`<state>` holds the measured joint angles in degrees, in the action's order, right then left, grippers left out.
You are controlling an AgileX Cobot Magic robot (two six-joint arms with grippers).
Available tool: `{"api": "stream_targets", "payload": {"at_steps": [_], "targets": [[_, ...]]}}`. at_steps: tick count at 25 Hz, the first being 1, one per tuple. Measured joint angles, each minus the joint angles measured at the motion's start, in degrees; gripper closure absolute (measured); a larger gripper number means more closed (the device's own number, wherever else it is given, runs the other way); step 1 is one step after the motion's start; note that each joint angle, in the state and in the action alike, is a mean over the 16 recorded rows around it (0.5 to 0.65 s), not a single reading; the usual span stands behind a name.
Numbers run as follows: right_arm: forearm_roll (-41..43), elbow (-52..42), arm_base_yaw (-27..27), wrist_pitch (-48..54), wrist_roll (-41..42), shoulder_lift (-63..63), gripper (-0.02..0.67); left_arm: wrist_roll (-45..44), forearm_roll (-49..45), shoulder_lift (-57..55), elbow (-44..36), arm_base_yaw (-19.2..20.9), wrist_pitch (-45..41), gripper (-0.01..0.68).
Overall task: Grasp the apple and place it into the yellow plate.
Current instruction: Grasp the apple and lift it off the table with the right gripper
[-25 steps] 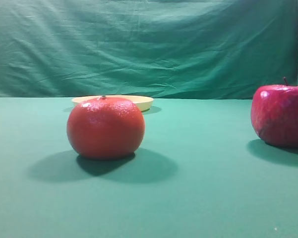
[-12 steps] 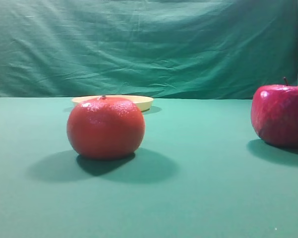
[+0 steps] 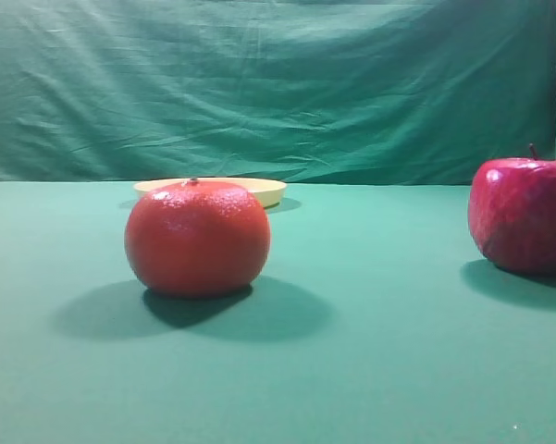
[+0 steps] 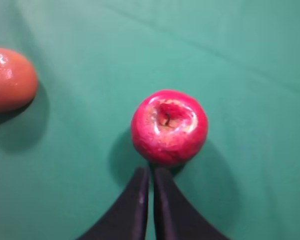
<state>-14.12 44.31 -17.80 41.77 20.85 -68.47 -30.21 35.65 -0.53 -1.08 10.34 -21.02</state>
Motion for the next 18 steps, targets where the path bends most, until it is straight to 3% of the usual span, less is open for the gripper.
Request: {"api": "stream_targets", "payload": {"at_steps": [12, 15, 18], "targets": [[1.46, 0.68, -1.19, -5.83, -1.0, -10.0, 0.096, 0.0, 0.0, 0.0, 0.0, 0.0, 0.0, 0.516], [1.46, 0.71, -1.19, -7.64, -1.12, -13.01, 0.026, 0.0, 0.0, 0.0, 0.0, 0.0, 0.0, 0.516], [1.46, 0.73, -1.19, -9.75, -1.24, -16.24, 0.013, 0.0, 0.0, 0.0, 0.0, 0.0, 0.0, 0.516]]}}
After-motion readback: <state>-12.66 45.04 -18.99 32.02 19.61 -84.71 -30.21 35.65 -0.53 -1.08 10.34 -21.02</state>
